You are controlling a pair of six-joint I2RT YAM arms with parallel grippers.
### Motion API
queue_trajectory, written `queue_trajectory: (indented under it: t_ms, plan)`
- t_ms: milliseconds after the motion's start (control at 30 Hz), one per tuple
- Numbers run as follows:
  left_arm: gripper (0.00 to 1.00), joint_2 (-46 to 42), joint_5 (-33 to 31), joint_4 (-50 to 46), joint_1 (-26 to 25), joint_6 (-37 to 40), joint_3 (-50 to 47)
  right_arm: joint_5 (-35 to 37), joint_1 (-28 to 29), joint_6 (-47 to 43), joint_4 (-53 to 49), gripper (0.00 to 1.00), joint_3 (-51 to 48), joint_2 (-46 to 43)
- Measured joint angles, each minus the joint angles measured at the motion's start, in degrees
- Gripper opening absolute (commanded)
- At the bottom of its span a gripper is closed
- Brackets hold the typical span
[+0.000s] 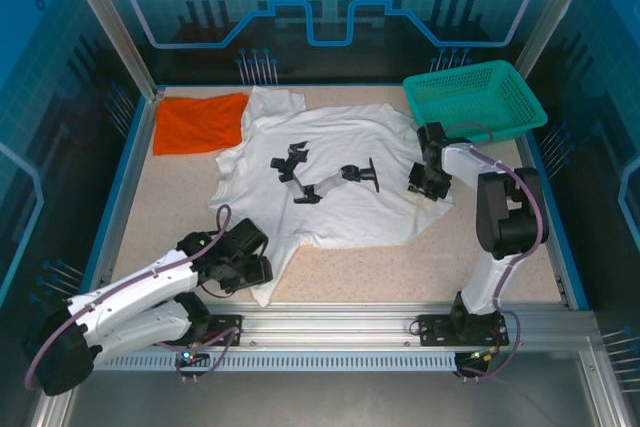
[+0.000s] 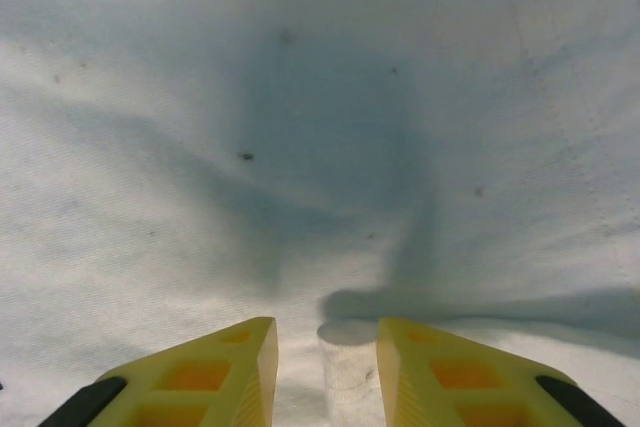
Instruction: Fold and stack the t-shirts
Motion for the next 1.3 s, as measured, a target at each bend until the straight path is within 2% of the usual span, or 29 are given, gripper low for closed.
queue_trajectory:
  t_ms: [133, 167, 267, 367, 433, 633, 733, 933, 1067, 1200, 1300]
  plan:
    - [0.55, 0.0, 0.0, 0.0, 0.0, 0.0, 0.0, 0.2, 0.2, 0.0, -0.8, 0.31, 0.5, 0.7]
    - [0.54, 0.0, 0.1, 0.0, 0.0, 0.0, 0.0, 0.3, 0.2, 0.0, -1.0, 0.26, 0.8, 0.9]
    - [0.51, 0.0, 0.2, 0.4, 0.0, 0.0, -0.5, 0.2, 0.3, 0.1, -1.3, 0.2, 1.2, 1.3]
    - [0.48, 0.0, 0.7, 1.0, 0.0, 0.0, -1.4, 0.2, 0.3, 0.4, -1.5, 0.18, 1.2, 1.4]
    - [0.47, 0.0, 1.0, 1.6, 0.0, 0.0, -1.9, 0.2, 0.3, 0.3, -1.5, 0.13, 1.2, 1.4]
    - [0.44, -0.1, 1.7, 2.4, 0.0, 0.0, -2.7, 0.3, 0.3, 0.4, -1.5, 0.06, 1.2, 1.3]
    - [0.48, -0.1, 1.8, 3.1, 0.0, -0.1, -2.7, 0.3, 0.3, 0.6, -1.5, 0.14, 1.2, 1.3]
    - [0.46, -0.1, 2.6, 4.5, 0.0, -0.7, -3.8, 0.2, 0.3, 0.3, -1.7, 0.29, 1.2, 1.3]
    - [0.44, 0.1, 3.4, 4.8, 0.0, -1.3, -4.3, 0.4, 0.5, 0.2, -1.9, 0.32, 1.2, 1.3]
    - [0.48, 0.4, 4.3, 4.9, 0.0, -1.3, -4.5, 0.4, 0.7, -0.1, -1.9, 0.39, 1.1, 1.3]
    - [0.49, 0.9, 5.0, 4.7, 0.0, -1.2, -4.5, 0.4, 0.7, -0.2, -1.9, 0.39, 1.0, 1.3]
